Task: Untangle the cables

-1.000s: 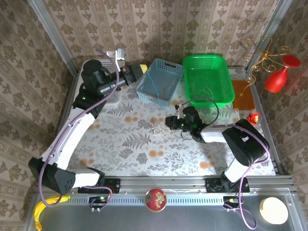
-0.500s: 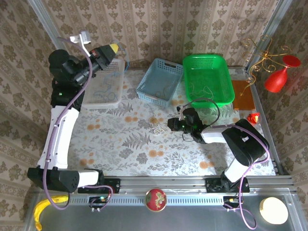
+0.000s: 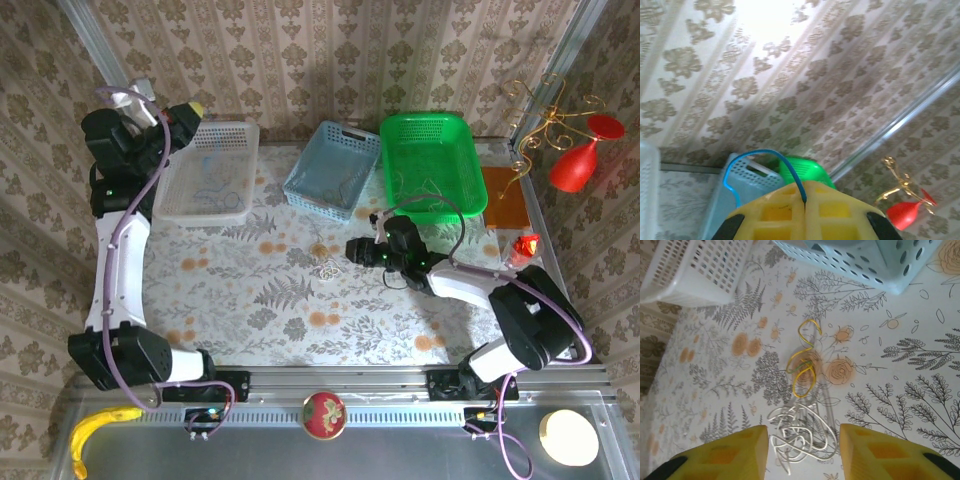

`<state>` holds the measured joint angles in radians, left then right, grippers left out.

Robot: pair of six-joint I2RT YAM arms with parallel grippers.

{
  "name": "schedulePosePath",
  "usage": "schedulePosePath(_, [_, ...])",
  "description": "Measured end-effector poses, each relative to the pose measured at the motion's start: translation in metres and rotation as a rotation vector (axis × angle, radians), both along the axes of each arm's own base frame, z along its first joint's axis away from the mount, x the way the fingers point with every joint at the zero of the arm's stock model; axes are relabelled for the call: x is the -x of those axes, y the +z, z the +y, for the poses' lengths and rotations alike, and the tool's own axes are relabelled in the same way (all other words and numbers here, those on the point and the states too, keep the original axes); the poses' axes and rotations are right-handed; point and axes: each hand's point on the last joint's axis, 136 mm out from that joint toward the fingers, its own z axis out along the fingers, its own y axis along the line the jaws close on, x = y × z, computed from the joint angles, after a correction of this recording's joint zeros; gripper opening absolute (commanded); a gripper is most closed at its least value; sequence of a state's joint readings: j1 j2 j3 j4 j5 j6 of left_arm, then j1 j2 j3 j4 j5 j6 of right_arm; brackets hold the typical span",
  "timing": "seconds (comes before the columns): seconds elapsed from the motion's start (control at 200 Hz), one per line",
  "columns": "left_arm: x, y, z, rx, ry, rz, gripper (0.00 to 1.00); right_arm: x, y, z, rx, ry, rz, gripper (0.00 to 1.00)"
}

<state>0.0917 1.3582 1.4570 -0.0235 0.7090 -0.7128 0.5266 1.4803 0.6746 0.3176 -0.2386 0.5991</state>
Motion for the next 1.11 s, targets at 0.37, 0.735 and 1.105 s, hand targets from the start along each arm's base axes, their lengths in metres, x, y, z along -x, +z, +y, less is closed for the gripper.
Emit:
schedulePosePath(0.37, [-0.052, -0.108, 0.029, -0.060, 0.052, 0.187, 0.05, -0.011, 0.034, 0.008, 0.025, 0.020, -0.010, 0.52])
schedulePosePath(0.735, [-0.061, -0.169, 0.036, -0.108, 0.068, 0.281, 0.69, -0.023, 0.031, 0.033, 0.093, 0.073, 0.006, 0.51])
schedulePosePath(1.105, [-0.041, -0.141, 0.024, -0.141, 0.050, 0.223, 1.00, -0.031, -0.022, 0.038, 0.226, 0.060, 0.098, 0.46])
